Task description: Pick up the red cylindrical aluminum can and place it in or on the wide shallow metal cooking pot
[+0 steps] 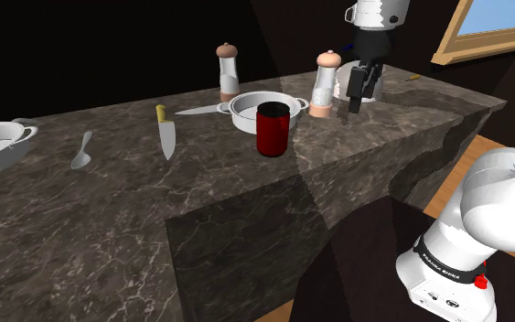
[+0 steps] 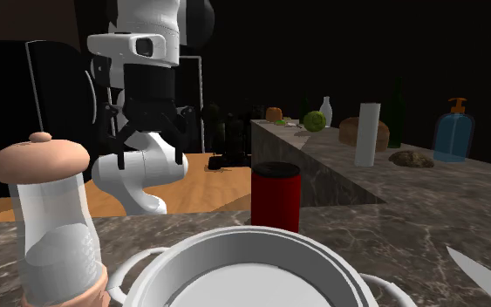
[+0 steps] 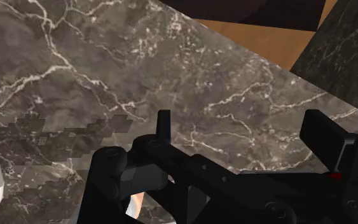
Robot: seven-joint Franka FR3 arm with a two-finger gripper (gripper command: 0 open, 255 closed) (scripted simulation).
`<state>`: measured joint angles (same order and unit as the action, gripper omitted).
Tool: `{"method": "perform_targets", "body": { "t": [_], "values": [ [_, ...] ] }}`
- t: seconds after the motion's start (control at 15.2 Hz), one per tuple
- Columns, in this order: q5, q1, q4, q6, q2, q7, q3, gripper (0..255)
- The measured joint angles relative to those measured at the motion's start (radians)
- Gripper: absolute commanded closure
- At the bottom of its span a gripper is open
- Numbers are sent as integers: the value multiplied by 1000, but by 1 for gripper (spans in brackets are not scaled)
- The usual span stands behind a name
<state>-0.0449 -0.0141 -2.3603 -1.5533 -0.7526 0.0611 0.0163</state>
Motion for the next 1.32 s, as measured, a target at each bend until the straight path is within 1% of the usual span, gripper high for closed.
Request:
{"method": "perform_targets", "body": {
  "t": [0.07, 0.2, 0.33, 0.59, 1.06, 1.19, 1.32],
  "values": [
    [0, 0, 0, 0, 0, 0, 0, 0],
    [19, -6, 20, -10, 23, -31, 22, 0],
    [46, -14, 46, -26, 52, -80, 55, 0],
    [94, -29, 82, -92, 126, -185, 127, 0],
    [129, -38, 255, -155, 304, -366, 243, 0],
    [130, -39, 264, -180, 330, -394, 260, 0],
    [132, -40, 246, -205, 335, -402, 266, 0]
  ]
}}
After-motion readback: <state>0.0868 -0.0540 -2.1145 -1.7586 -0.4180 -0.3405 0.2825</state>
